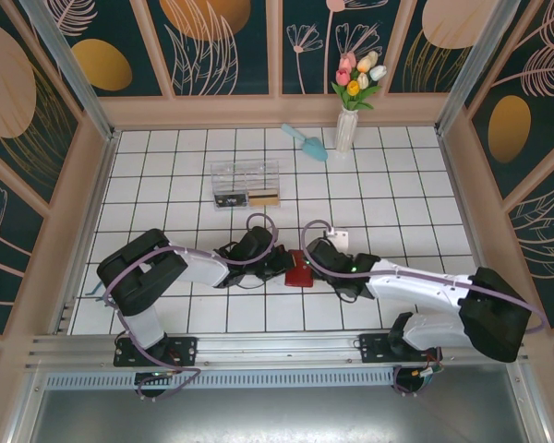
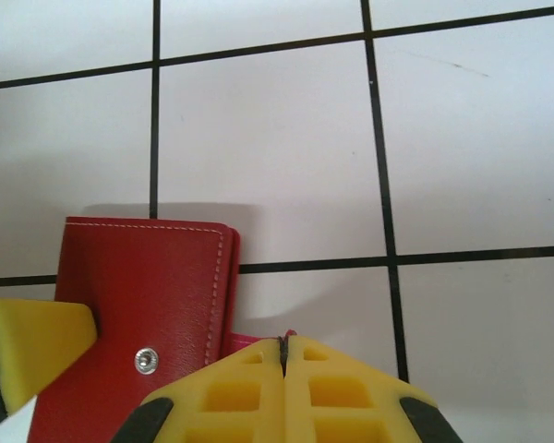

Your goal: Take the credit cards out of the card holder

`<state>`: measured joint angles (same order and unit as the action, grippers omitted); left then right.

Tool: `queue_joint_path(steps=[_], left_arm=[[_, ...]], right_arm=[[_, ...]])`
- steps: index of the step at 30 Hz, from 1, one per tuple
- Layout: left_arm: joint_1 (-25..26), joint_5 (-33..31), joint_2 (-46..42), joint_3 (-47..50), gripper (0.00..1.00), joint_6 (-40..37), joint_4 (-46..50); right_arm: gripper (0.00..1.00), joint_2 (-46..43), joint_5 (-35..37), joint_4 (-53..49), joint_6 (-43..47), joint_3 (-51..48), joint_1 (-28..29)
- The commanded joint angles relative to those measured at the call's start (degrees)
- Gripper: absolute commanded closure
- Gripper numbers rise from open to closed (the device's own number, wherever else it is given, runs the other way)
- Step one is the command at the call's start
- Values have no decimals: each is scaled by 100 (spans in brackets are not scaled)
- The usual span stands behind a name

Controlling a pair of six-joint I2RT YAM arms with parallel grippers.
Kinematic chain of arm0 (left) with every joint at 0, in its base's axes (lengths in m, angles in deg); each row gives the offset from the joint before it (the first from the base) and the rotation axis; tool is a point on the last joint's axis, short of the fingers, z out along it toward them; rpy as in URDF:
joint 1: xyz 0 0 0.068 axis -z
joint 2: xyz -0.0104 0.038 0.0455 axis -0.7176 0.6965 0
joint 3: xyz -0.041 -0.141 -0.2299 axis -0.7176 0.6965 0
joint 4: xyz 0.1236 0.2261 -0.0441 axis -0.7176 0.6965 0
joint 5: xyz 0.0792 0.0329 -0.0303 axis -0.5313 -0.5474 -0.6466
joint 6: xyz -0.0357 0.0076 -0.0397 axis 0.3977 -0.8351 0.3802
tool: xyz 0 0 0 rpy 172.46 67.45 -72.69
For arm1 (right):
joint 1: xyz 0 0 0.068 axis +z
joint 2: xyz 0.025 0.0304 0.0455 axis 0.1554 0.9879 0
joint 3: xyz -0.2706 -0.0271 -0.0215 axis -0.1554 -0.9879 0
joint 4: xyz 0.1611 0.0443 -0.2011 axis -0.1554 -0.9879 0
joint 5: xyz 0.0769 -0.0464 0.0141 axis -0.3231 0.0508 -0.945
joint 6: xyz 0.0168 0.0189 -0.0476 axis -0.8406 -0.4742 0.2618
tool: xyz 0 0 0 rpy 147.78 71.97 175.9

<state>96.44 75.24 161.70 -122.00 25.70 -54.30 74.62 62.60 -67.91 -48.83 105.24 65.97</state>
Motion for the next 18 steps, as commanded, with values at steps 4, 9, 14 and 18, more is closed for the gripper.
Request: queue_joint_path(steps=[4,9,14,18], left_arm=[[-13,-528,-571,46,78,-294,481],[-159,-1355,-1518,-254,69,-888,1575],[-362,-1852,-2296,-86,69,-1172,2072],[-401,-2090,-2675,124,71,-1257,2212]], right_arm=[[100,-438,-88,33,78,53,-28],[100,-245,-306,91,229,521,-4],[100,23,-411,156,266,1009,135],[100,271,-447,166,351,1342,172]])
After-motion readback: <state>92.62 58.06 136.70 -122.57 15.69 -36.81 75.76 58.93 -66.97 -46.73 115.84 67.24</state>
